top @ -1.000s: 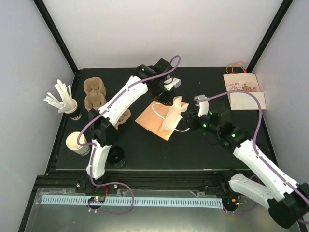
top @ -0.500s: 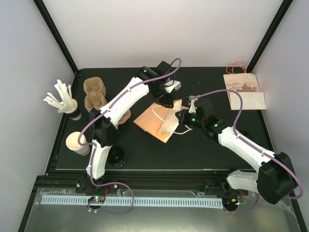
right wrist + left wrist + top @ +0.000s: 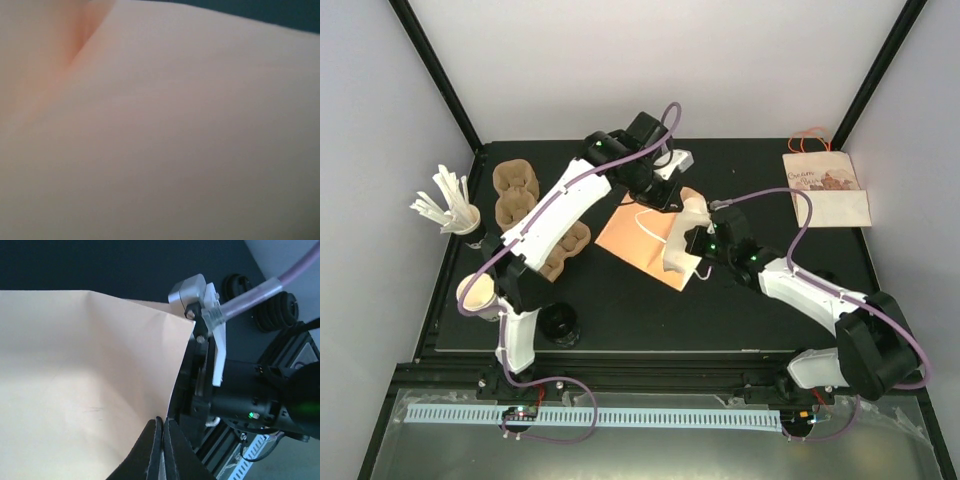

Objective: Pack the takeout coffee

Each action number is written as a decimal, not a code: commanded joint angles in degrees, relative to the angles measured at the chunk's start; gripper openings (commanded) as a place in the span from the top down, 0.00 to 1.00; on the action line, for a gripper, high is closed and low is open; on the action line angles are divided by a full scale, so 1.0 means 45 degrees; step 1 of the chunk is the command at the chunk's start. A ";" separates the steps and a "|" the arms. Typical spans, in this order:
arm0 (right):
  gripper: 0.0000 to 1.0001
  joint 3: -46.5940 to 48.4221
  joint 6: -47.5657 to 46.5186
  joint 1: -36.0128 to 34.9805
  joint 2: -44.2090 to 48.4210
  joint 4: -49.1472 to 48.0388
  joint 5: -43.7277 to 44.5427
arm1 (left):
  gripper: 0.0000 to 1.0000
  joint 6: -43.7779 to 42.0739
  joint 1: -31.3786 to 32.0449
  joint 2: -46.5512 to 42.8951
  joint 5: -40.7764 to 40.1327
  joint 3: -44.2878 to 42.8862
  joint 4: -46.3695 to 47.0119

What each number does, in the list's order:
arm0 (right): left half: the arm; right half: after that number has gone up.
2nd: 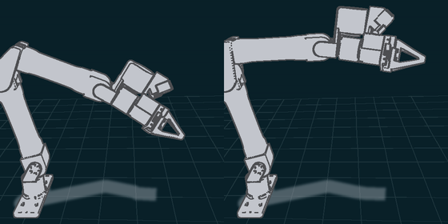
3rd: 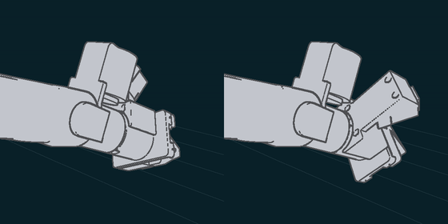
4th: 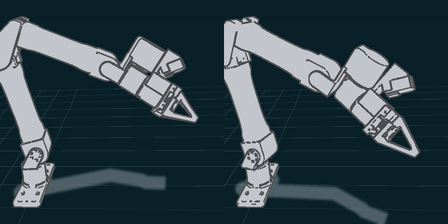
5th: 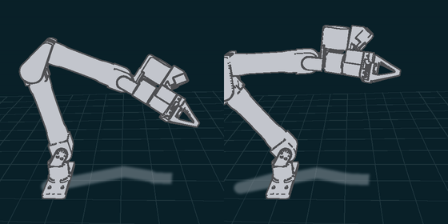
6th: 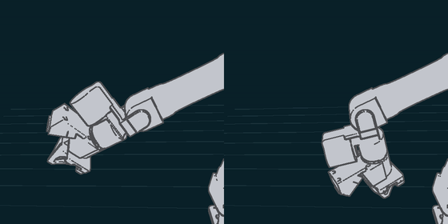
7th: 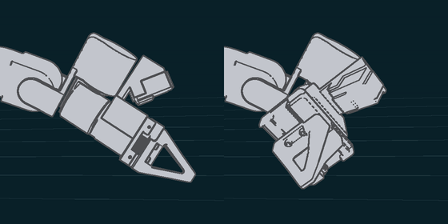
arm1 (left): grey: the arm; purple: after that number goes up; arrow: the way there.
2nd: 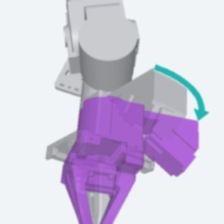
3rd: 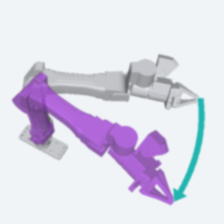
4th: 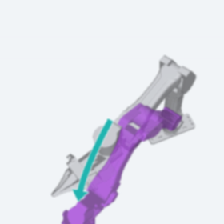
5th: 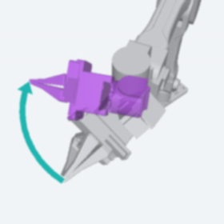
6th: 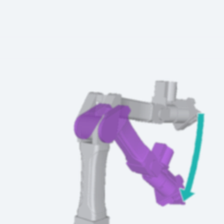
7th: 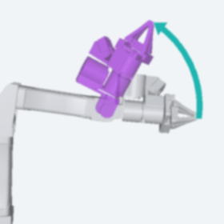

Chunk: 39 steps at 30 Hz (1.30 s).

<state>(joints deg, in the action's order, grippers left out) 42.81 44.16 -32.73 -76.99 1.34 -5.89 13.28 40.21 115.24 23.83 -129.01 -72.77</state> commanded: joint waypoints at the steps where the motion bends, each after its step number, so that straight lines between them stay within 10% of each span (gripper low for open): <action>1: 0.99 0.0405 -0.0547 -0.0070 0.0132 0.0620 0.2390 | 0.98 0.0251 -0.0037 -0.1097 0.0395 -0.0136 0.0322; 13: 0.99 0.1692 -0.0729 -0.0153 0.0235 0.3346 0.6751 | 0.98 0.0286 -0.0101 -0.1931 0.0363 0.0584 0.0504; 23: 0.99 0.0997 -0.3328 -0.0208 0.0492 -0.0860 -0.1289 | 0.98 0.0908 -0.0095 -0.2629 0.2861 0.2226 0.2776; 39: 0.99 -0.1451 -0.4643 -0.0989 0.3261 -0.3021 0.1267 | 0.98 0.2891 -0.0395 -0.3339 0.3338 0.3920 0.5340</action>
<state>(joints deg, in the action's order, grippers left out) 36.80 27.11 -35.42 -63.64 -9.80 -3.03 24.14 38.87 102.32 36.88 -111.20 -53.93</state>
